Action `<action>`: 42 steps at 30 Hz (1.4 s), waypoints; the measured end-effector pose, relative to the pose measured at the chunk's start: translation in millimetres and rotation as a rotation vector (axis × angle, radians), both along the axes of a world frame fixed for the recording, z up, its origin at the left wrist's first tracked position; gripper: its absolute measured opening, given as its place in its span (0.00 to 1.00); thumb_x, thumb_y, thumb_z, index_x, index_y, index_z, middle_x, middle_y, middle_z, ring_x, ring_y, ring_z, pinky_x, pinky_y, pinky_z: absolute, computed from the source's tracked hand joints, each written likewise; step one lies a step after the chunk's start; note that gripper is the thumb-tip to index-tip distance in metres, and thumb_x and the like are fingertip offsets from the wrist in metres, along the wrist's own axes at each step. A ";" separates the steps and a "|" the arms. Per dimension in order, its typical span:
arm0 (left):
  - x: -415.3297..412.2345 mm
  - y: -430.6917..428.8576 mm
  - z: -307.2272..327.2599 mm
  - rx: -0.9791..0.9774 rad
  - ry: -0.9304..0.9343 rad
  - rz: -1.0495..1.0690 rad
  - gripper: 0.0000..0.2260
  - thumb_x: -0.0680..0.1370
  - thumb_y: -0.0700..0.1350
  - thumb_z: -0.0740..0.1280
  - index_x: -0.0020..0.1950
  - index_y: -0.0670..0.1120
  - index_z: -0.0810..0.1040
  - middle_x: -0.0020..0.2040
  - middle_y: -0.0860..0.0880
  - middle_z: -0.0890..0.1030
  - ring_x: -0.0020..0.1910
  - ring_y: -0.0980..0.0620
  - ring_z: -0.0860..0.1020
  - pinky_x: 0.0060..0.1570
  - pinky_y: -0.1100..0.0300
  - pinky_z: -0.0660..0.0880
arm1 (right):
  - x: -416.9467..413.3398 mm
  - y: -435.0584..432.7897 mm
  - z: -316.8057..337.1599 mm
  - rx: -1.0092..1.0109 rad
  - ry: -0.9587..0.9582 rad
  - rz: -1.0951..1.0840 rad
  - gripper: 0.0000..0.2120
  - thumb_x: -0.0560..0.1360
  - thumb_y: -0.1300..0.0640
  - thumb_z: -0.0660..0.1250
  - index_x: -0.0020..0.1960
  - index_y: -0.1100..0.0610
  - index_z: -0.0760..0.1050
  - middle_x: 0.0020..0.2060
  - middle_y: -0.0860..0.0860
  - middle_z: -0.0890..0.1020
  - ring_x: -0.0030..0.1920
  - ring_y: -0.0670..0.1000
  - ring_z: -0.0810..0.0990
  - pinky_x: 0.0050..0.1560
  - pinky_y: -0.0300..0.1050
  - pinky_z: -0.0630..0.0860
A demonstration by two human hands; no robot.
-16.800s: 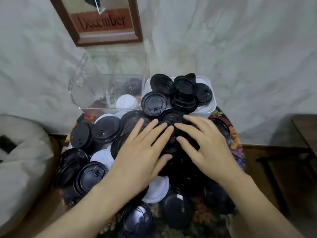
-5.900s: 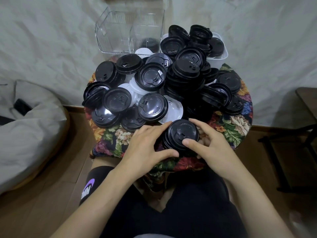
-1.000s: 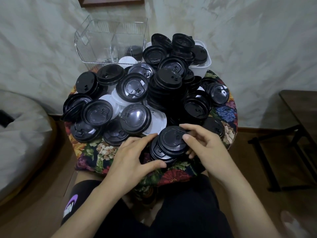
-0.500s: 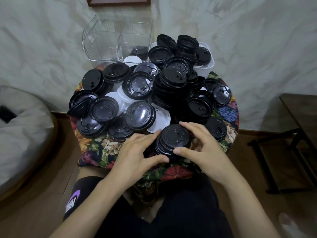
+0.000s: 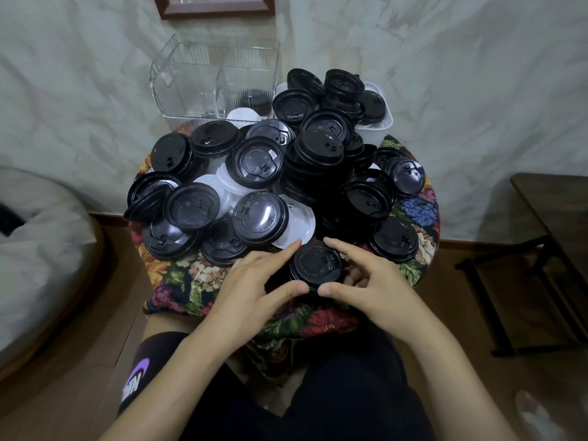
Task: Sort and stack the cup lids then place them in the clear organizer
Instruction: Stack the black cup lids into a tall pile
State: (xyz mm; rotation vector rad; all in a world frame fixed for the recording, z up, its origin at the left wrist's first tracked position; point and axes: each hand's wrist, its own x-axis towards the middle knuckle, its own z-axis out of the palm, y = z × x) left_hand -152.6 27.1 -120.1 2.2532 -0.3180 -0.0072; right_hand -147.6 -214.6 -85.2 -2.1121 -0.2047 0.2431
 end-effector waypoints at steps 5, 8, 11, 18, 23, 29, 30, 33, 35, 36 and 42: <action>-0.1 -0.3 -0.4 0.048 -0.014 -0.018 0.38 0.71 0.80 0.56 0.77 0.65 0.65 0.60 0.71 0.72 0.66 0.67 0.68 0.69 0.62 0.65 | -2.1 -0.5 0.7 -0.022 -0.006 0.002 0.36 0.67 0.38 0.80 0.71 0.25 0.69 0.35 0.44 0.78 0.36 0.41 0.74 0.45 0.41 0.73; -0.2 0.5 -0.6 0.115 -0.031 -0.034 0.36 0.73 0.77 0.57 0.78 0.63 0.63 0.63 0.69 0.74 0.66 0.68 0.68 0.68 0.61 0.64 | -1.6 -0.6 -1.4 -0.051 -0.001 0.013 0.37 0.67 0.37 0.80 0.71 0.23 0.67 0.36 0.44 0.77 0.37 0.41 0.74 0.46 0.41 0.74; 0.5 1.0 -1.3 0.193 -0.062 -0.043 0.37 0.75 0.75 0.56 0.81 0.60 0.63 0.66 0.62 0.78 0.67 0.65 0.68 0.69 0.60 0.65 | 0.0 -1.4 -2.9 -0.045 0.008 0.010 0.37 0.66 0.36 0.80 0.70 0.21 0.66 0.35 0.44 0.76 0.36 0.41 0.73 0.46 0.41 0.74; -0.5 -3.3 1.6 0.212 -0.075 -0.028 0.41 0.72 0.77 0.59 0.81 0.62 0.60 0.56 0.76 0.66 0.62 0.72 0.62 0.65 0.69 0.59 | 1.4 -4.2 -2.4 -0.032 0.008 0.046 0.36 0.68 0.35 0.77 0.71 0.21 0.65 0.37 0.45 0.78 0.35 0.41 0.73 0.46 0.42 0.74; 3.8 -10.3 4.5 0.225 -0.106 0.010 0.39 0.73 0.75 0.60 0.81 0.62 0.60 0.58 0.72 0.69 0.61 0.68 0.65 0.65 0.61 0.63 | 2.7 -10.5 1.9 -0.030 -0.015 0.046 0.30 0.74 0.42 0.76 0.71 0.26 0.68 0.45 0.46 0.83 0.42 0.51 0.81 0.50 0.52 0.81; 1.8 -10.3 6.9 0.171 -0.107 0.012 0.39 0.72 0.77 0.61 0.80 0.62 0.64 0.70 0.68 0.70 0.70 0.63 0.68 0.70 0.57 0.65 | 5.1 -12.3 -3.8 -0.011 -0.049 0.033 0.28 0.74 0.44 0.78 0.71 0.32 0.73 0.50 0.40 0.80 0.44 0.47 0.81 0.48 0.45 0.79; 1.4 -11.5 7.7 0.141 -0.099 0.024 0.40 0.72 0.77 0.62 0.80 0.61 0.65 0.70 0.68 0.69 0.69 0.63 0.69 0.69 0.57 0.67 | 6.1 -13.2 -4.5 -0.019 -0.040 0.032 0.29 0.74 0.43 0.78 0.71 0.32 0.73 0.49 0.41 0.81 0.44 0.46 0.81 0.48 0.45 0.79; 1.0 -18.8 8.8 0.092 -0.107 0.046 0.39 0.72 0.75 0.64 0.80 0.59 0.68 0.69 0.68 0.69 0.69 0.63 0.70 0.67 0.61 0.69 | 10.0 -15.2 -5.7 -0.045 -0.014 0.030 0.30 0.72 0.41 0.77 0.72 0.33 0.73 0.46 0.44 0.84 0.44 0.44 0.82 0.49 0.49 0.81; 0.9 -22.6 8.1 0.081 -0.118 0.055 0.38 0.73 0.74 0.64 0.79 0.58 0.69 0.70 0.68 0.70 0.70 0.64 0.70 0.67 0.65 0.67 | 11.2 -14.8 -7.5 -0.044 -0.025 0.031 0.30 0.72 0.40 0.78 0.71 0.33 0.73 0.49 0.45 0.85 0.45 0.45 0.82 0.52 0.54 0.81; 0.9 -23.2 7.6 0.080 -0.118 0.058 0.38 0.73 0.73 0.64 0.79 0.58 0.69 0.70 0.67 0.70 0.70 0.65 0.70 0.67 0.65 0.67 | 11.0 -14.5 -8.4 -0.037 -0.032 0.027 0.30 0.72 0.40 0.78 0.72 0.33 0.73 0.51 0.44 0.85 0.45 0.45 0.82 0.53 0.55 0.81; 1.3 -23.6 7.7 0.163 -0.134 0.053 0.38 0.74 0.74 0.64 0.79 0.56 0.69 0.71 0.64 0.72 0.69 0.61 0.72 0.65 0.61 0.70 | 9.7 -16.4 -9.0 -0.026 0.007 -0.003 0.32 0.70 0.37 0.77 0.71 0.29 0.72 0.43 0.46 0.85 0.45 0.47 0.83 0.53 0.53 0.80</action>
